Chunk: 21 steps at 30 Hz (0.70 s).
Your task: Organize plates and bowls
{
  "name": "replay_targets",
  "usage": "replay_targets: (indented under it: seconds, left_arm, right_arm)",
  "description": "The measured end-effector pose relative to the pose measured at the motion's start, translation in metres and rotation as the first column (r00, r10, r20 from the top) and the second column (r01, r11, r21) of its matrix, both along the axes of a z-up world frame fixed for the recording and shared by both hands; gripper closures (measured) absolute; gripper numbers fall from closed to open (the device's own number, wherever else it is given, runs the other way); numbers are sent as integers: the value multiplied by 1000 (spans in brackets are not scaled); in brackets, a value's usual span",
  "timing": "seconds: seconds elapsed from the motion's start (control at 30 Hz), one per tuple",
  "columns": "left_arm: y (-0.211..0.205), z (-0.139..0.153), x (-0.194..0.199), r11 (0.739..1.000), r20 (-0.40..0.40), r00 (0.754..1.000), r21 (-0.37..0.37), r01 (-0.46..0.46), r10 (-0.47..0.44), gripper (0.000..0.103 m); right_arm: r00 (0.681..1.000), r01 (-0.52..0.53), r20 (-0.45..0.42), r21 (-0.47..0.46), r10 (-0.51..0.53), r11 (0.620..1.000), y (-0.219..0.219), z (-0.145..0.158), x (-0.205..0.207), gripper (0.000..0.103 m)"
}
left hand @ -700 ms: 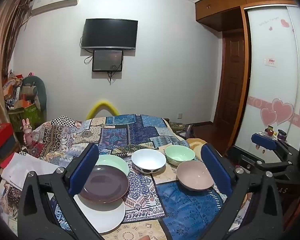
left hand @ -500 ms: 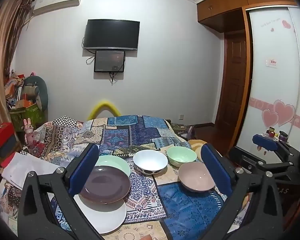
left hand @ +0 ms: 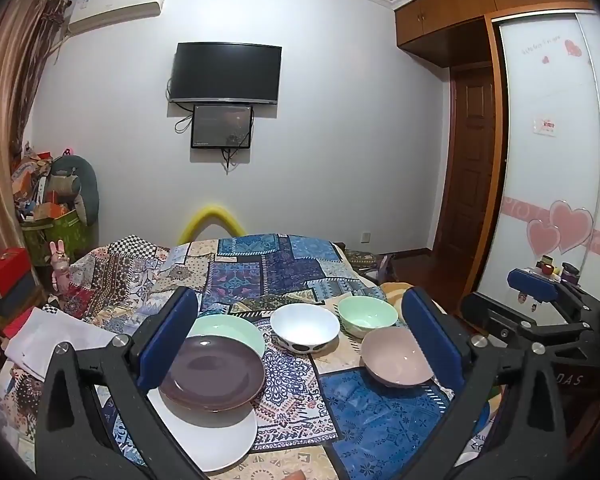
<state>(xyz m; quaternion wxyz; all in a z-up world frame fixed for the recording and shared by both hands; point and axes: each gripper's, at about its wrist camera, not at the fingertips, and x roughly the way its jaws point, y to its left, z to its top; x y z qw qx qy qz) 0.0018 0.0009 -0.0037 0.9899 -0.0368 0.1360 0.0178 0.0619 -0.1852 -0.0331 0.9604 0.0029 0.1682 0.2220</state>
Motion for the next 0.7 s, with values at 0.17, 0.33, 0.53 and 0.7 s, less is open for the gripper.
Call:
replay_targets:
  seconds: [0.17, 0.33, 0.53, 0.7]
  left_arm:
    - [1, 0, 2, 1000, -3, 1000, -4, -1, 1, 0]
    - [1, 0, 2, 1000, -4, 1000, -3, -2, 2, 0]
    - [0, 0, 1, 1000, -4, 1000, 9, -3, 3, 0]
    - [0, 0, 0, 1000, 3, 1000, 14, -3, 3, 0]
  right_arm:
    - [1000, -1, 1, 3, 1, 1000, -1, 0, -1, 0]
    - [1000, -3, 0, 8, 3, 1000, -2, 2, -1, 0]
    - [1000, -8, 0, 7, 8, 1000, -1, 2, 1, 0]
    - [1000, -9, 0, 10, 9, 1000, -1, 1, 1, 0]
